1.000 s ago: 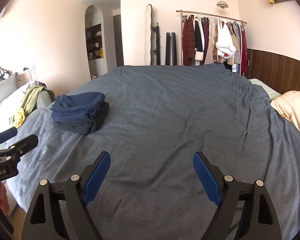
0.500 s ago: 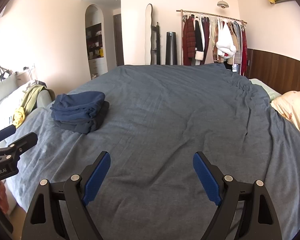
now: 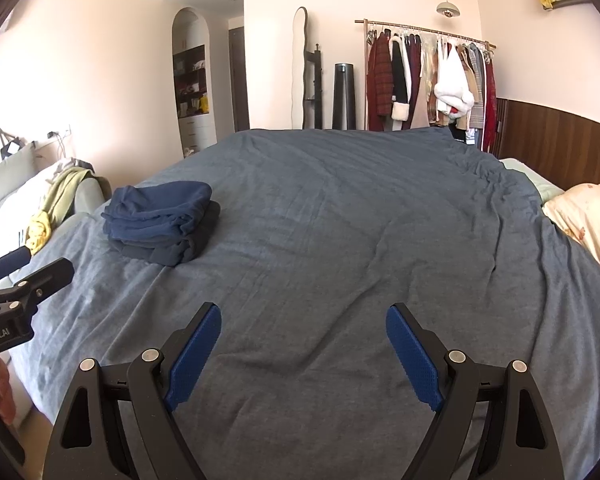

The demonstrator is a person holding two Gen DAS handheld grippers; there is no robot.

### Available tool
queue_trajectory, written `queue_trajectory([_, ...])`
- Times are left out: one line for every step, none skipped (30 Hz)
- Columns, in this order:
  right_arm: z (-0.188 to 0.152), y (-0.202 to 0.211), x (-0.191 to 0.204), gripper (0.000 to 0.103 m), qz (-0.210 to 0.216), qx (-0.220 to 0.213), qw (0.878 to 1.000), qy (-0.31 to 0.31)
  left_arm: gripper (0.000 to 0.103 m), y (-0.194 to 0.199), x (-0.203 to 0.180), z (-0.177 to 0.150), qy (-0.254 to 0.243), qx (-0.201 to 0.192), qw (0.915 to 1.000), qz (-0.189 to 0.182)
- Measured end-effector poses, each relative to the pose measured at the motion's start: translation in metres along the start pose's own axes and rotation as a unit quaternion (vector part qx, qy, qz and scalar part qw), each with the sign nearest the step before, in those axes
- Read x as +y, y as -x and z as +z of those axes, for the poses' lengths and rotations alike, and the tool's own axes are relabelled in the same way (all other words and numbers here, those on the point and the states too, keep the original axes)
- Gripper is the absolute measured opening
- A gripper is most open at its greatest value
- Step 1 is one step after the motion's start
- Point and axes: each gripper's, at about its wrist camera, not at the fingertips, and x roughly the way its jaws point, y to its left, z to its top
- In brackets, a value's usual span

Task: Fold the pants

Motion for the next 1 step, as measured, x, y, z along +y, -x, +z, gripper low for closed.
queue_trajectory([-0.0001,0.0,-0.0001,0.085,0.0,0.0,1.0,0.0,0.103,-0.0006,0.0001,0.0001,-0.001,0.001,1.0,0.0])
